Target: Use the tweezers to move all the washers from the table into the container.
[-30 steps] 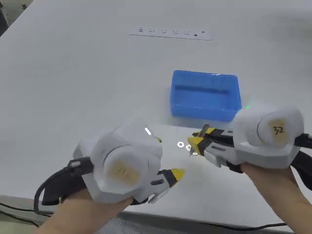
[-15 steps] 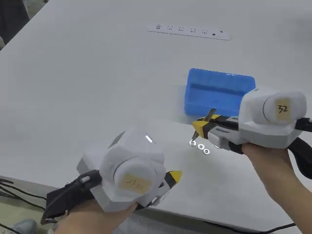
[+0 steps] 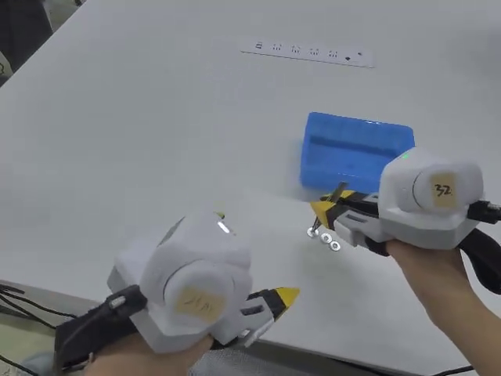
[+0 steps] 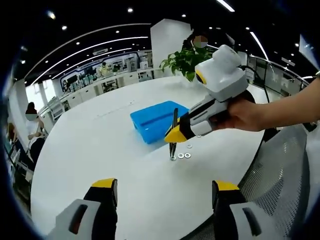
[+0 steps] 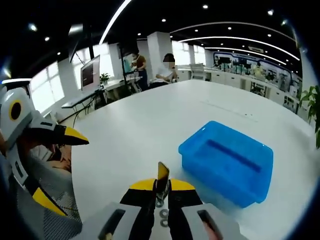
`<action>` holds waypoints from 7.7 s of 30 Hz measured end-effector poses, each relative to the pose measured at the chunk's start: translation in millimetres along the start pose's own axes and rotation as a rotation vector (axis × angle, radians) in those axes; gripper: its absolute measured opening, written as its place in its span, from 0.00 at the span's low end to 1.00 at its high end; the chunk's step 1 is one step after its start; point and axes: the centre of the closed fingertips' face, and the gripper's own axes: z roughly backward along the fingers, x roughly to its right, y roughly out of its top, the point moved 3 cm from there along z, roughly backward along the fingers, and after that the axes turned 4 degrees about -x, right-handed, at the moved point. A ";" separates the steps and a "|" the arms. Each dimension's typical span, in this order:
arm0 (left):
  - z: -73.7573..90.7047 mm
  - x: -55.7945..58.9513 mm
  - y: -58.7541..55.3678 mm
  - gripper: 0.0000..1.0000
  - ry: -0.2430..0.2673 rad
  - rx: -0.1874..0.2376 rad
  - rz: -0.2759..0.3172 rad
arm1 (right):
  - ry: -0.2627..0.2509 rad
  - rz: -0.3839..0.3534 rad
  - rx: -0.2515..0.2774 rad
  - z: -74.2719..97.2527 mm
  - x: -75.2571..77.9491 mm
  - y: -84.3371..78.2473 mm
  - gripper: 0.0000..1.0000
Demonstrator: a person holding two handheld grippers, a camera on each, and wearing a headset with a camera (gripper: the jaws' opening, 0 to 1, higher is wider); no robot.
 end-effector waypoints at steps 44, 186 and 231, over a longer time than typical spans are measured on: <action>1.2 -7.0 1.1 0.96 0.092 0.030 -0.032 | -0.119 -0.093 0.144 -12.0 61.1 70.9 0.04; -1.0 -14.2 -6.2 0.95 0.144 -0.016 -0.043 | -0.187 -0.135 0.142 -20.4 86.1 62.6 0.04; -2.1 -12.5 -6.8 0.97 0.137 -0.019 -0.040 | -0.169 -0.042 0.198 32.3 57.3 80.9 0.05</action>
